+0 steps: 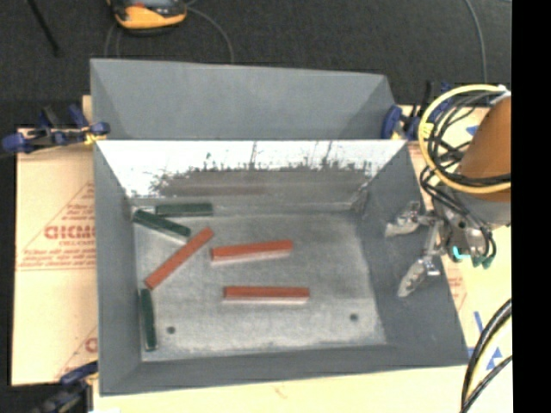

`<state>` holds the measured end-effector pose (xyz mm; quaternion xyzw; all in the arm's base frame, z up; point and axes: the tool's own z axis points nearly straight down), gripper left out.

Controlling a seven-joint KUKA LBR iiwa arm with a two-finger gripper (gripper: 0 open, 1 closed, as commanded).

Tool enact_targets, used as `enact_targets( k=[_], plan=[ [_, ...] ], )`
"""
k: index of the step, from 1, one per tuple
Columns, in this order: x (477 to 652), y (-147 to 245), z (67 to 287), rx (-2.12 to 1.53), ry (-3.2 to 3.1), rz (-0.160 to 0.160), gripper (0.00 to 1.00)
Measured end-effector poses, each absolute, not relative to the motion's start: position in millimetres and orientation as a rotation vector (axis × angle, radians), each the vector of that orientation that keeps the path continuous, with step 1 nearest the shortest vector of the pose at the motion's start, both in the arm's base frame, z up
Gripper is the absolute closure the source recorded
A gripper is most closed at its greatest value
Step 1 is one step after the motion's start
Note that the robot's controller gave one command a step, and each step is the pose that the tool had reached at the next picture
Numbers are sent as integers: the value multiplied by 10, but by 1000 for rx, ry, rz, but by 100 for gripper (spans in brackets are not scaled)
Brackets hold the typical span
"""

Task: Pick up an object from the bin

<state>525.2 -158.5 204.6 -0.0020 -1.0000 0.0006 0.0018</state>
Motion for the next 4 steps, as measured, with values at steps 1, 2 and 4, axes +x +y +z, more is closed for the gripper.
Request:
enact_targets(
  k=[1, 2, 4],
  plan=[
    [5270, -1579, 2088, -1, -3145, 4, 0],
    [5083, -1322, 1414, 55, -3149, 6, 0],
    [5232, -579, 1190, 192, -3145, 4, 0]
  ],
)
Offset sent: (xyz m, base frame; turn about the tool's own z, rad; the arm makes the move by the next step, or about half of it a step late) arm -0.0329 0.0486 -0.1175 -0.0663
